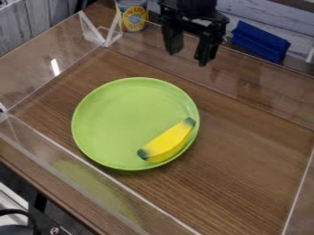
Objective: Put the banana in the green plate
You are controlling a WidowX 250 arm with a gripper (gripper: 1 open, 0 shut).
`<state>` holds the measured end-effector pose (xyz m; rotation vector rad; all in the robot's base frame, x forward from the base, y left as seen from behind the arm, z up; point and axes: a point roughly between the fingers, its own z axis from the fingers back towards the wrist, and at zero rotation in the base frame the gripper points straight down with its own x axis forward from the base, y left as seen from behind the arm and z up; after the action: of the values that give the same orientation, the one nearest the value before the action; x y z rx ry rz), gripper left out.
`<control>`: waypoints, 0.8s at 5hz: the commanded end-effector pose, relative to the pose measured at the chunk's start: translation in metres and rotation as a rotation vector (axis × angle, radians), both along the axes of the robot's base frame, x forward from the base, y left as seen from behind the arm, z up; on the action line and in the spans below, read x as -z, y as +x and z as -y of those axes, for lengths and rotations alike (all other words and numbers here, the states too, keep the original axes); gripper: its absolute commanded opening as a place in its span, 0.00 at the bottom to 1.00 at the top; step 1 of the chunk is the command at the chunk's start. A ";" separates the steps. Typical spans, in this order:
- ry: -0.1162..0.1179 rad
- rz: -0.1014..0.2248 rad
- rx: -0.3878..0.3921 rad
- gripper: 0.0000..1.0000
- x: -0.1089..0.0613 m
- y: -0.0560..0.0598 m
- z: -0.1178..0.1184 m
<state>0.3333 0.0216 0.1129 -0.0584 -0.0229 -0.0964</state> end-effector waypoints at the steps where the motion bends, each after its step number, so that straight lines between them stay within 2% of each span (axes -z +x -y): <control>1: 0.009 0.060 -0.011 1.00 -0.014 0.010 -0.008; 4: 0.004 0.081 -0.029 1.00 -0.012 0.016 -0.009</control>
<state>0.3408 0.0251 0.1082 -0.0577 -0.0431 -0.0803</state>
